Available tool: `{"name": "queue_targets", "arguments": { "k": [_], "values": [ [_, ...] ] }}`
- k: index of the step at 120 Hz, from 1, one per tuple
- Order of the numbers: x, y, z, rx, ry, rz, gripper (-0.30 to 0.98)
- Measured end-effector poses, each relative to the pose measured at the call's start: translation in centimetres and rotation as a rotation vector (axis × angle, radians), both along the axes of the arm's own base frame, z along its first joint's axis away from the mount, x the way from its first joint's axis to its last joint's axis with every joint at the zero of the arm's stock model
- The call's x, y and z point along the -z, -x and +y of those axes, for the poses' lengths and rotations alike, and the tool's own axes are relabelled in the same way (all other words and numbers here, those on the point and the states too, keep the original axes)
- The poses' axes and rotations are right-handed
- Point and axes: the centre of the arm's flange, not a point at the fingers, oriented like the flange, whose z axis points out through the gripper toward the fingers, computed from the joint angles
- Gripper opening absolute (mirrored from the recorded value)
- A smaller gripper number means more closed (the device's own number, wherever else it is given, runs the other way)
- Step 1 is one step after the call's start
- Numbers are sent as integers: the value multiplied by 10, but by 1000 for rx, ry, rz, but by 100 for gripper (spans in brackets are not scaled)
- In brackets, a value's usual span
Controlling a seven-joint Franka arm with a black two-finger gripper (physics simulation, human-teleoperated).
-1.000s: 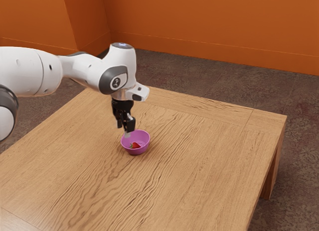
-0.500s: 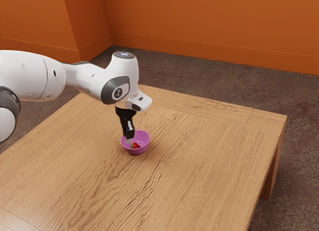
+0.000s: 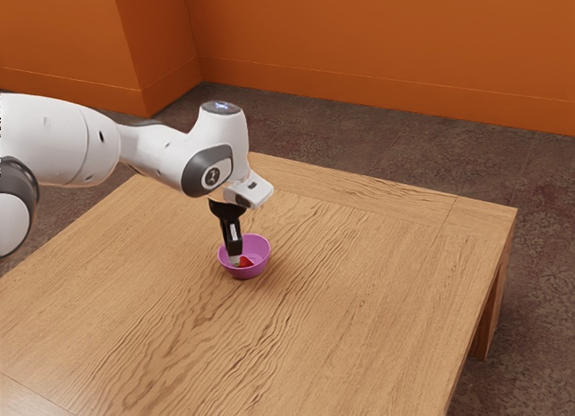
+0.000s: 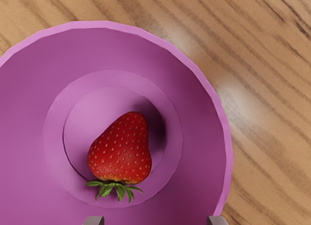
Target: Take strawberry from the bowl
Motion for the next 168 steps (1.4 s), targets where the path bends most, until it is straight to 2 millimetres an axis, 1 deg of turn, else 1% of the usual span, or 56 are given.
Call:
{"name": "queue_targets", "arguments": {
  "k": [15,36,51,66,84,93,104,122,132,144,168],
  "values": [
    [7,0,6,-1,11,0,22],
    [8,-1,12,6,19,-9,22],
    [15,-2,18,7,21,-8,21],
    [14,-4,16,18,18,-21,20],
    [6,-10,17,23,22,-43,20],
    [11,-12,17,26,24,-45,20],
    [13,-16,16,31,25,-53,20],
    [23,-21,11,37,34,-56,21],
    [26,-22,9,39,39,-58,21],
    [33,-22,10,35,45,-52,22],
    [38,-24,9,36,51,-57,24]
  ]
}}
